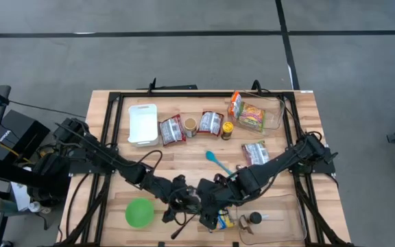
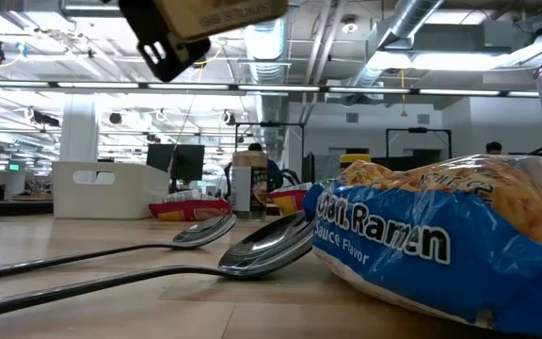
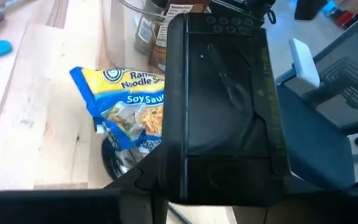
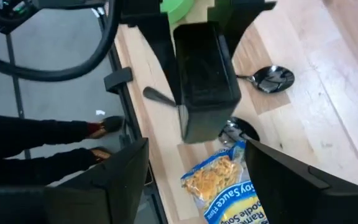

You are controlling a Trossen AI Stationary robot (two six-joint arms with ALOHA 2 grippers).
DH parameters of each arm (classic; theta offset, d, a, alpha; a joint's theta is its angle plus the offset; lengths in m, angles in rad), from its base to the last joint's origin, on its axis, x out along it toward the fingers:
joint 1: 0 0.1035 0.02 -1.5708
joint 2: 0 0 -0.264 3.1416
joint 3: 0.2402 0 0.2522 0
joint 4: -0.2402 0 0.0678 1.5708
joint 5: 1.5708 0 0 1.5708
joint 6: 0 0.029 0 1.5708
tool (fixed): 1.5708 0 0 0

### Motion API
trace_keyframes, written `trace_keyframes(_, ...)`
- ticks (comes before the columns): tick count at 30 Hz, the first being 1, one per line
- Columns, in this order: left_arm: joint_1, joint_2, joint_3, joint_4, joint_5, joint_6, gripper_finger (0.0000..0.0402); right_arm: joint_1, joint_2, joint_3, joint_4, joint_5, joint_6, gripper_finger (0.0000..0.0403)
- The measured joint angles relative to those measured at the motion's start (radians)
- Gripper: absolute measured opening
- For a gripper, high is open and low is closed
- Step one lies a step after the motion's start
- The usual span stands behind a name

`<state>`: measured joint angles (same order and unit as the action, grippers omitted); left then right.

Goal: Pick & Place Food Item
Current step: Put the black spice can into the bottom transparent bin

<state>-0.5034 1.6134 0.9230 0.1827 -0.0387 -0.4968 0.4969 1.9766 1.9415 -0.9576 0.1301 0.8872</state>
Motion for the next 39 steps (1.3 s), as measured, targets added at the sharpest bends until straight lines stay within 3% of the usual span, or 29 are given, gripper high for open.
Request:
trace_keyframes(12,-0.003,0.061,0.080,0.017,0.037,0.025,0.0120,0.005,0.000,0.000,0.027,0.034,-0.018,0.0260)
trace_keyframes(39,-0.003,0.060,0.079,0.093,0.057,0.022,0.0113,0.007,0.008,0.000,0.055,-0.002,-0.049,0.0260)
